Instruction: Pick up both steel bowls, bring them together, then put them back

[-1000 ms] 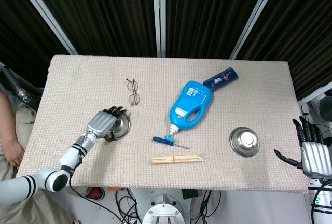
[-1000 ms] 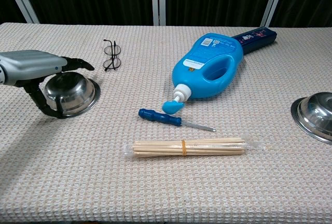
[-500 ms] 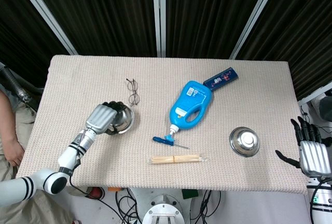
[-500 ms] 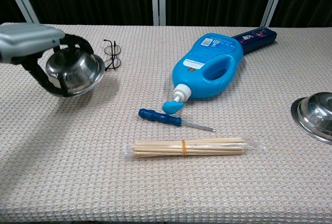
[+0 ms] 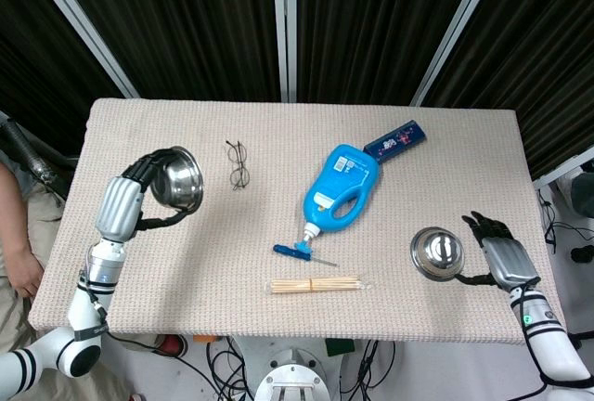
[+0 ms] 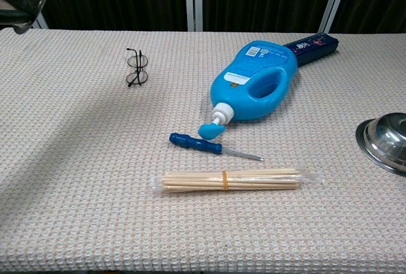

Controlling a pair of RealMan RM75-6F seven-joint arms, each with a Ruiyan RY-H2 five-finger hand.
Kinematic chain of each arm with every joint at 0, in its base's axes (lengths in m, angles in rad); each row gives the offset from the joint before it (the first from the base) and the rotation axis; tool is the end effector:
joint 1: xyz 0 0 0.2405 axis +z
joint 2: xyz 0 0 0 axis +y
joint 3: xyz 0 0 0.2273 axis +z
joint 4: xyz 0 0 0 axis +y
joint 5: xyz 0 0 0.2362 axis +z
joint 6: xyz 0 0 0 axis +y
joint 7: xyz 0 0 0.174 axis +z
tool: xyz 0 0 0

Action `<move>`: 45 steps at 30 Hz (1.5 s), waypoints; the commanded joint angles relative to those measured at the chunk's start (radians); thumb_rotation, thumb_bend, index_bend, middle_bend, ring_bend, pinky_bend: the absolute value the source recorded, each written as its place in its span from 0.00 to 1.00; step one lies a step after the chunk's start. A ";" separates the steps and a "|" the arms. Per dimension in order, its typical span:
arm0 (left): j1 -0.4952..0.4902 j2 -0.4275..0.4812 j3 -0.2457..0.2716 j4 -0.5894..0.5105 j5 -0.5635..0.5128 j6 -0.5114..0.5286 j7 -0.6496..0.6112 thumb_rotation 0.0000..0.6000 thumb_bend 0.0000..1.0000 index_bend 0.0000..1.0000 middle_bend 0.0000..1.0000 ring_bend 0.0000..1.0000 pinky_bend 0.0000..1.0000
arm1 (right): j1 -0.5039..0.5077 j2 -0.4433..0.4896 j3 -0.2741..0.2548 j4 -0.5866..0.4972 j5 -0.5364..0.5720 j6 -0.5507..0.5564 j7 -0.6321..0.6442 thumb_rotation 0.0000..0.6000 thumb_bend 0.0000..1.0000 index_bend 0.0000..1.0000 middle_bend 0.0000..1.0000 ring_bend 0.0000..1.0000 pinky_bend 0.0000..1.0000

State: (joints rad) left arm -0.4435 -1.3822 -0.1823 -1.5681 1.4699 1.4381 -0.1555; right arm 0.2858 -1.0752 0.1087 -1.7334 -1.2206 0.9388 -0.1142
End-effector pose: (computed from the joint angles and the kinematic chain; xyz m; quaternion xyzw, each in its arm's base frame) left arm -0.1630 0.3163 0.0667 -0.5638 -0.3857 -0.5957 0.4225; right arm -0.2870 -0.2597 0.0583 0.6556 -0.5161 0.2575 0.4874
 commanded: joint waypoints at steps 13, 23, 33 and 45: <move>-0.008 -0.022 -0.008 0.031 0.007 -0.017 0.000 1.00 0.18 0.64 0.60 0.51 0.72 | 0.176 -0.034 -0.039 0.012 0.148 -0.181 -0.098 0.89 0.08 0.00 0.00 0.00 0.00; -0.012 -0.027 -0.009 0.040 0.010 -0.028 -0.006 1.00 0.18 0.63 0.59 0.51 0.72 | 0.201 -0.054 -0.084 -0.003 0.224 -0.151 -0.190 0.90 0.01 0.00 0.00 0.00 0.00; -0.016 -0.034 -0.007 0.047 0.011 -0.038 0.008 1.00 0.18 0.63 0.59 0.51 0.72 | 0.225 -0.092 -0.107 0.024 0.260 -0.119 -0.243 1.00 0.05 0.00 0.11 0.09 0.19; -0.006 -0.032 -0.020 0.042 0.010 -0.012 -0.003 1.00 0.18 0.63 0.59 0.51 0.72 | 0.162 -0.091 -0.079 0.008 0.161 0.075 -0.166 1.00 0.17 0.56 0.46 0.39 0.27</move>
State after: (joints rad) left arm -0.4525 -1.4152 -0.1994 -1.5237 1.4805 1.4216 -0.1548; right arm 0.4811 -1.1856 0.0132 -1.7057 -1.0060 0.9504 -0.3323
